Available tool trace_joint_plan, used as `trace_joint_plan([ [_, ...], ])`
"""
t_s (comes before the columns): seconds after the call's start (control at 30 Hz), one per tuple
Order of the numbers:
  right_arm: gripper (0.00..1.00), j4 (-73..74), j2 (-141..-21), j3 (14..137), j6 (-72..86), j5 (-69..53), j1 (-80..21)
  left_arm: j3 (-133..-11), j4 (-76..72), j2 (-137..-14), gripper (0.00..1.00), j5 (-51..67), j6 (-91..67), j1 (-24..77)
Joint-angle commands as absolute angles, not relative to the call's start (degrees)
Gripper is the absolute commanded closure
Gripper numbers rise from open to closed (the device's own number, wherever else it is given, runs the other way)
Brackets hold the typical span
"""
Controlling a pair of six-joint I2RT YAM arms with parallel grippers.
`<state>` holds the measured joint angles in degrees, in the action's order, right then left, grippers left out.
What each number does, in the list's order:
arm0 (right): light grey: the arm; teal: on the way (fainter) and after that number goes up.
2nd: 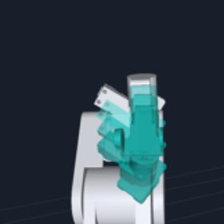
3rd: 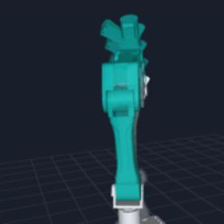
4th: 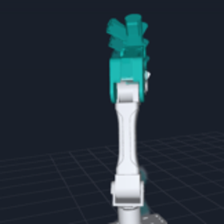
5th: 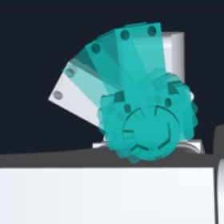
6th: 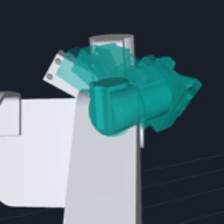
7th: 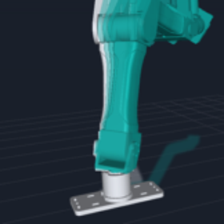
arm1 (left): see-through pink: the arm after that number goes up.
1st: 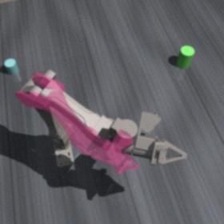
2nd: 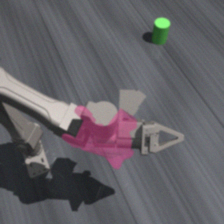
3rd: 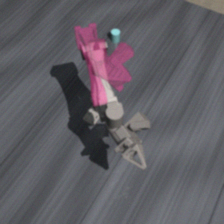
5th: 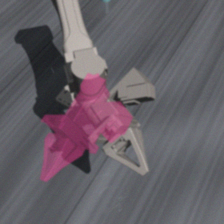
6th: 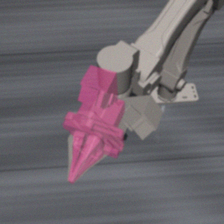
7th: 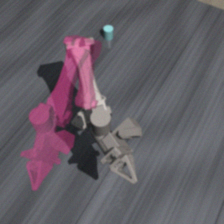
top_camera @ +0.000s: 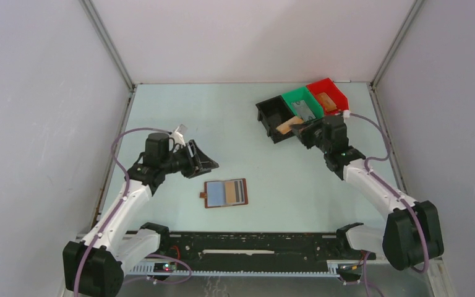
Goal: Take the credit cards out of the card holder
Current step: Place the credit card in the storage box.
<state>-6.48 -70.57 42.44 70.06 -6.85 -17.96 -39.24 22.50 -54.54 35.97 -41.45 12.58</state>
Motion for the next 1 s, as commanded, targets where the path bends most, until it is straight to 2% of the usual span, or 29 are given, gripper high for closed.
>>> trace_joint_plan([
  [0.0,1.0,13.58,-70.02,53.79,86.05,22.81,-16.37,-41.4,22.75,-54.23,0.46,35.02,-39.86,12.41],
  [0.07,1.0,18.08,-73.39,59.23,92.79,30.53,-16.04,-41.18,22.8,-54.21,0.46,35.07,-39.73,12.41],
  [0.13,1.0,12.29,-76.98,60.99,94.79,35.39,-15.76,-40.93,22.94,-54.13,0.46,35.22,-39.65,12.39],
  [0.37,1.0,-2.05,-90.95,66.37,104.65,31.7,-10.43,-41.16,22.86,-54.85,0.46,35.07,-39.44,12.39],
  [0.63,1.0,11.12,-102.44,80.5,108.09,48.61,-12.04,-42.83,22.13,-58.68,0.46,36.04,-38.85,12.39],
  [0.83,1.0,22.23,-110.97,88.26,124.73,47.79,-11.34,-43.68,21.34,-61.71,0.47,36.62,-38.67,12.39],
  [0.97,1.0,27.14,-117.63,95.65,130.24,45.43,-10.98,-43.97,21.31,-62.9,0.47,36.55,-38.2,12.46],
])
